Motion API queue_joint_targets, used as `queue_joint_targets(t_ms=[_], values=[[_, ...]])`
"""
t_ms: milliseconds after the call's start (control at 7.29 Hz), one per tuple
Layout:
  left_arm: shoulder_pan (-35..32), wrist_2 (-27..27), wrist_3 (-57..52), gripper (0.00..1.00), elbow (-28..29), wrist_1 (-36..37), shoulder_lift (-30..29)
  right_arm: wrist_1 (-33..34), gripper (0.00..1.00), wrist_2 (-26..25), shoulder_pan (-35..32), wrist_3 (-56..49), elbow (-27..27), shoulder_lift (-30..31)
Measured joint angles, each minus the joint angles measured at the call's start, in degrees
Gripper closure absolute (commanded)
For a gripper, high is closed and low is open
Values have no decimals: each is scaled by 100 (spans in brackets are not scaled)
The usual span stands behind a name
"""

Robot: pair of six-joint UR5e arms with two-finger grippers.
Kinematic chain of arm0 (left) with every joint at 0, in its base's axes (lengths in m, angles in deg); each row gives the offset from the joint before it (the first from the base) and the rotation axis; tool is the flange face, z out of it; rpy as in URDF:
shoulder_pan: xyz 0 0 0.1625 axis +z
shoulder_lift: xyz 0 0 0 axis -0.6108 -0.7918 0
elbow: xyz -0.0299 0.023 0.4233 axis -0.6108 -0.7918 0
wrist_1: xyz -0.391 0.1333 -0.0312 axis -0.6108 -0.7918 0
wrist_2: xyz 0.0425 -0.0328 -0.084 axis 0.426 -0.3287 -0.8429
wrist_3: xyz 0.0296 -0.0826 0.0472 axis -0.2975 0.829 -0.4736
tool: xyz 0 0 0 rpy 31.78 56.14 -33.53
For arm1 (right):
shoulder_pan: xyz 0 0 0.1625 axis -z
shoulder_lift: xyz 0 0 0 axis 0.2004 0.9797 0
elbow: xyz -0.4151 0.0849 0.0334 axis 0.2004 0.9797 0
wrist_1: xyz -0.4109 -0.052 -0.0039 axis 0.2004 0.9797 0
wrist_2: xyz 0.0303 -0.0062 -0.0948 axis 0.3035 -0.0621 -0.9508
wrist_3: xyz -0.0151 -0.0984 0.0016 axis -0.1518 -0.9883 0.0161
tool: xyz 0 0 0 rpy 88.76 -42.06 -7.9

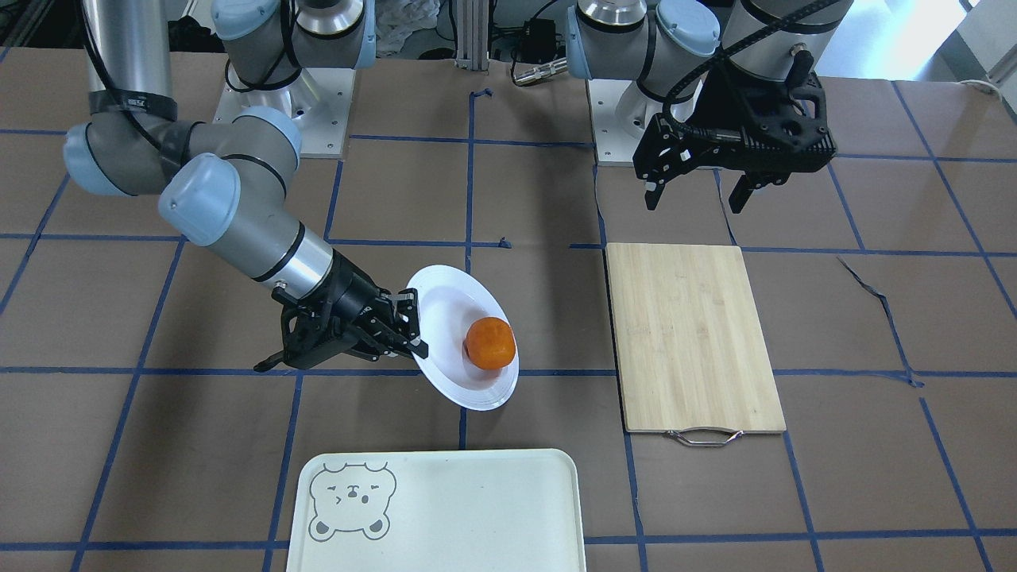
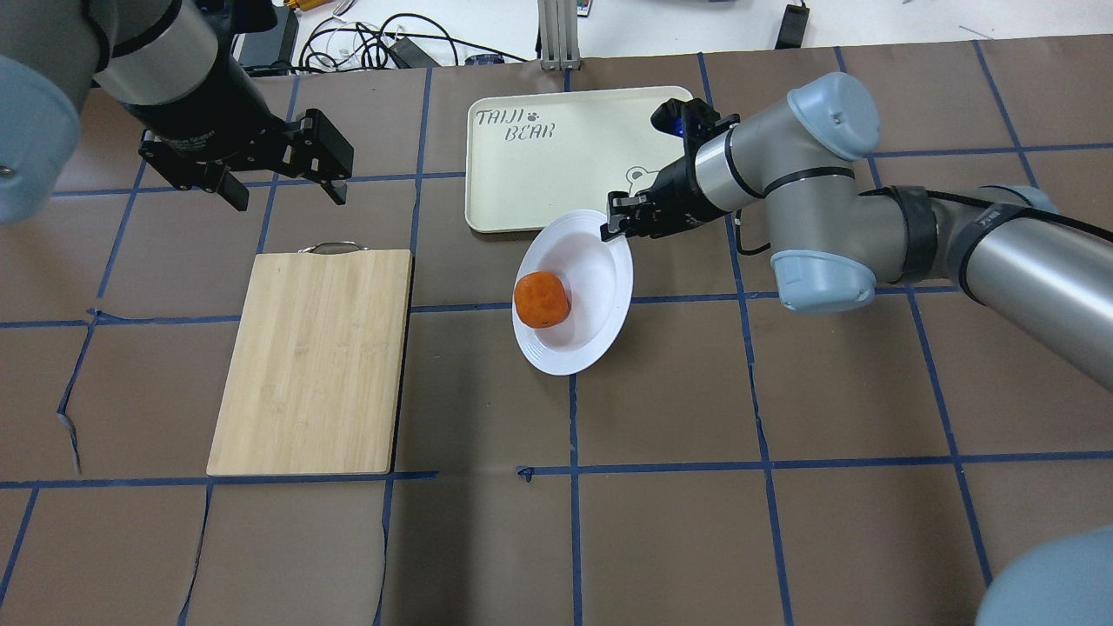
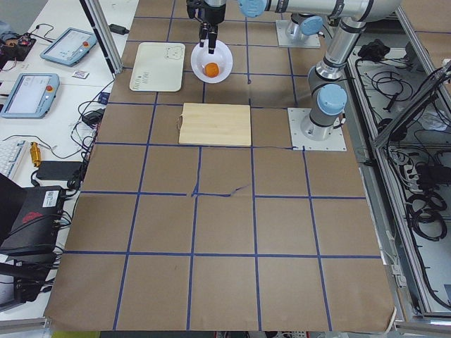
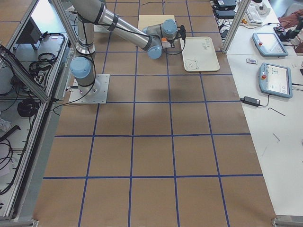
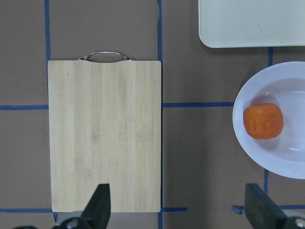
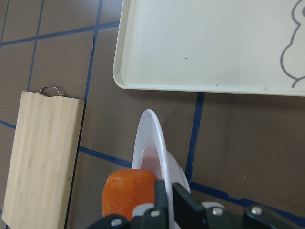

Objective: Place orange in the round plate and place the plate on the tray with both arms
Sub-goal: 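Lift the plate with the right gripper and carry it onto the bear tray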

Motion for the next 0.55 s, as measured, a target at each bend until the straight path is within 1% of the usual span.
queue_joint_targets(t_ms=[411, 548], values=[[-15, 23, 0, 0, -11, -36, -21, -106, 100, 880, 420, 293, 42, -26], [-17, 26, 0, 0, -12, -47, -21, -98, 100, 1178, 556, 358, 149, -149]])
